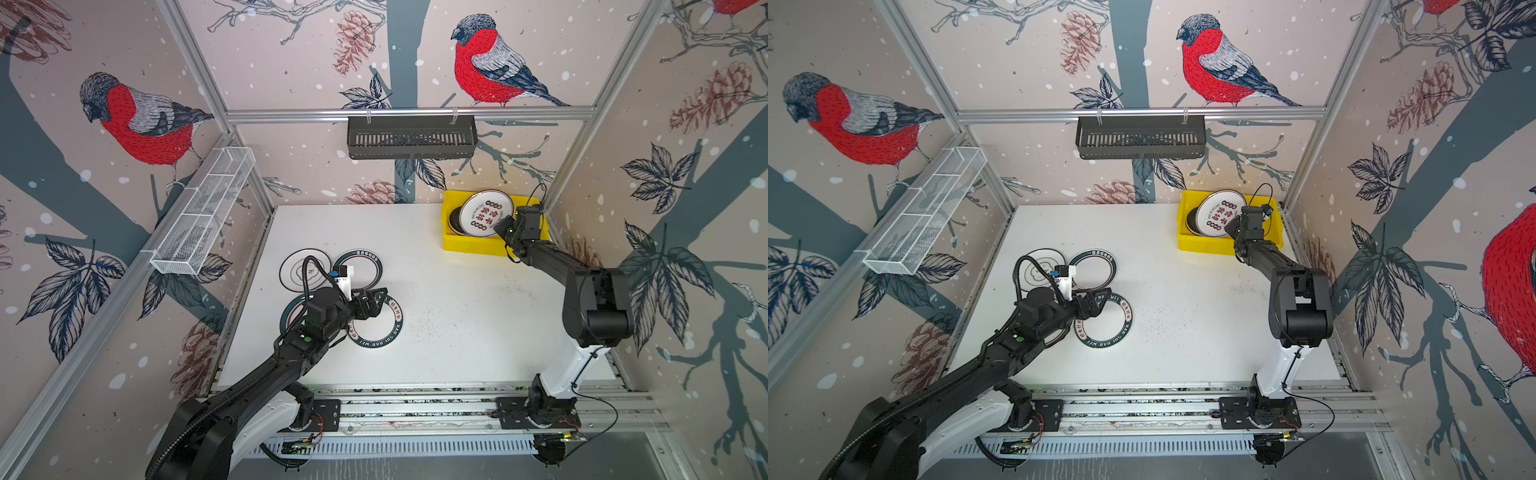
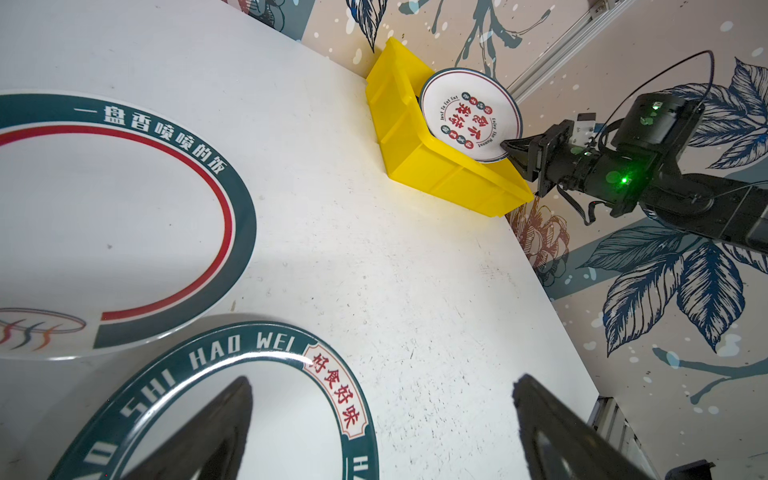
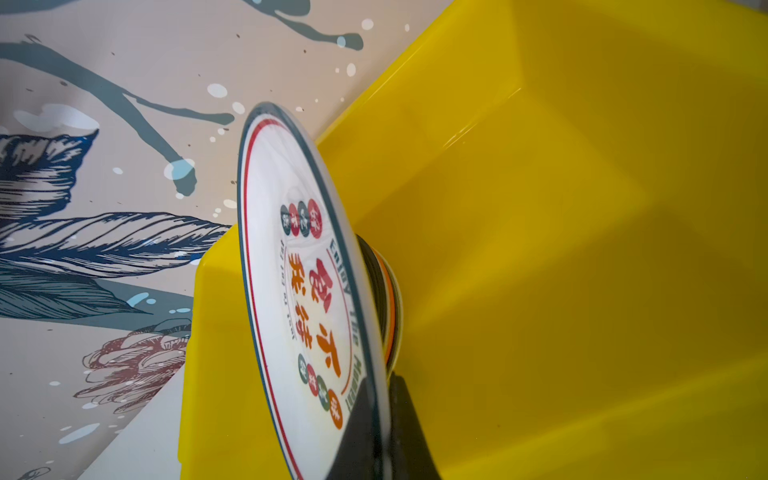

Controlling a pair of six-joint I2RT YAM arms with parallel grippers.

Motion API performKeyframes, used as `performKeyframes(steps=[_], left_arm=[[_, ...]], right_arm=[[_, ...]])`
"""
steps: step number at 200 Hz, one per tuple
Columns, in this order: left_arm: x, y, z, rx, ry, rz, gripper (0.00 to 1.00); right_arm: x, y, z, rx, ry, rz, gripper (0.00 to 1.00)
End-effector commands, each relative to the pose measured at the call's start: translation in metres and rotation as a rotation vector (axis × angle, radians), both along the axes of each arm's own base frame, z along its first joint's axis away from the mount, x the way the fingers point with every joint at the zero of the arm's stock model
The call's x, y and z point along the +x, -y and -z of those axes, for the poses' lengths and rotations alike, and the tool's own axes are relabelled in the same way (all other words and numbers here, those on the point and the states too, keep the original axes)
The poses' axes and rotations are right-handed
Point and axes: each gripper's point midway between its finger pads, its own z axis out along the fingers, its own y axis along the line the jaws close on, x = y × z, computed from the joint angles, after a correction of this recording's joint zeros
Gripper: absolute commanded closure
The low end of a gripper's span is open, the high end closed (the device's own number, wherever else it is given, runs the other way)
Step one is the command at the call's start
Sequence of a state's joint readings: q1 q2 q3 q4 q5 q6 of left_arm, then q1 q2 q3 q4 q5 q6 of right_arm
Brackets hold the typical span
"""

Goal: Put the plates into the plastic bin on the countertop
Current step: 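Carry the white plate into the yellow bin and lower it, then open the right gripper and withdraw it from the yellow bin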

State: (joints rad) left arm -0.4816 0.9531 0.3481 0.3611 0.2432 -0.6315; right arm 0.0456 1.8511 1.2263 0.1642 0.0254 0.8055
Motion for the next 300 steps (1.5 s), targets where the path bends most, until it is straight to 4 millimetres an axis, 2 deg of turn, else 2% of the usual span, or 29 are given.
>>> performKeyframes(steps=[1, 29, 43, 52, 65, 79, 105, 123, 150, 178, 197, 213, 237, 244, 250, 270, 300], left_arm=[[0.002, 0.003, -0.011, -0.022, 0.031, 0.009, 0.03], [0.003, 0.002, -0.011, -0.014, 0.03, 0.005, 0.03], [0.003, 0.001, -0.011, -0.01, 0.028, 0.001, 0.03], [0.003, 0.001, -0.01, -0.008, 0.025, -0.001, 0.03], [0.003, 0.001, -0.011, -0.006, 0.026, 0.0, 0.03], [0.003, 0.001, -0.01, -0.001, 0.022, -0.002, 0.03], [0.003, -0.001, -0.01, 0.01, 0.02, -0.012, 0.03], [0.004, -0.002, -0.012, 0.008, 0.025, -0.016, 0.03], [0.004, -0.001, -0.013, 0.003, 0.026, -0.016, 0.03], [0.004, -0.001, -0.012, 0.012, 0.02, -0.009, 0.03], [0.005, -0.004, -0.012, 0.03, 0.017, -0.023, 0.03], [0.006, -0.007, -0.011, 0.035, 0.006, -0.043, 0.03], [0.002, -0.013, -0.004, 0.057, -0.025, -0.062, 0.03], [0.001, -0.015, 0.0, 0.076, -0.044, -0.07, 0.03], [0.001, -0.018, 0.002, 0.093, -0.06, -0.078, 0.03], [-0.002, -0.022, 0.005, 0.141, -0.087, -0.083, 0.03], [-0.006, -0.03, 0.011, 0.158, -0.127, -0.115, 0.03]], right_arm=[[0.013, -0.006, -0.001, -0.031, 0.005, -0.02, 0.99], [0.025, -0.017, 0.005, -0.039, -0.013, -0.051, 0.99], [0.03, -0.025, 0.007, -0.052, -0.024, -0.073, 0.96], [0.032, -0.028, 0.009, -0.061, -0.034, -0.083, 0.89], [0.034, -0.03, 0.009, -0.073, -0.038, -0.094, 0.72], [0.033, -0.028, 0.005, -0.087, -0.031, -0.097, 0.64], [0.029, -0.026, -0.015, -0.124, -0.006, -0.098, 0.44], [0.022, -0.02, -0.037, -0.162, 0.016, -0.081, 0.37], [0.003, -0.018, -0.085, -0.247, 0.093, -0.079, 0.24], [-0.027, -0.026, -0.127, -0.245, 0.147, -0.128, 0.23], [-0.059, -0.045, -0.145, -0.205, 0.205, -0.212, 0.2], [-0.088, -0.067, -0.147, -0.15, 0.252, -0.322, 0.22], [-0.13, -0.096, -0.13, -0.089, 0.229, -0.472, 0.22], [-0.14, -0.106, -0.117, -0.082, 0.204, -0.512, 0.22], [-0.153, -0.114, -0.117, -0.076, 0.211, -0.544, 0.22], [-0.184, -0.137, -0.086, -0.034, 0.156, -0.632, 0.22], [-0.226, -0.186, -0.043, 0.12, 0.112, -0.76, 0.24]])
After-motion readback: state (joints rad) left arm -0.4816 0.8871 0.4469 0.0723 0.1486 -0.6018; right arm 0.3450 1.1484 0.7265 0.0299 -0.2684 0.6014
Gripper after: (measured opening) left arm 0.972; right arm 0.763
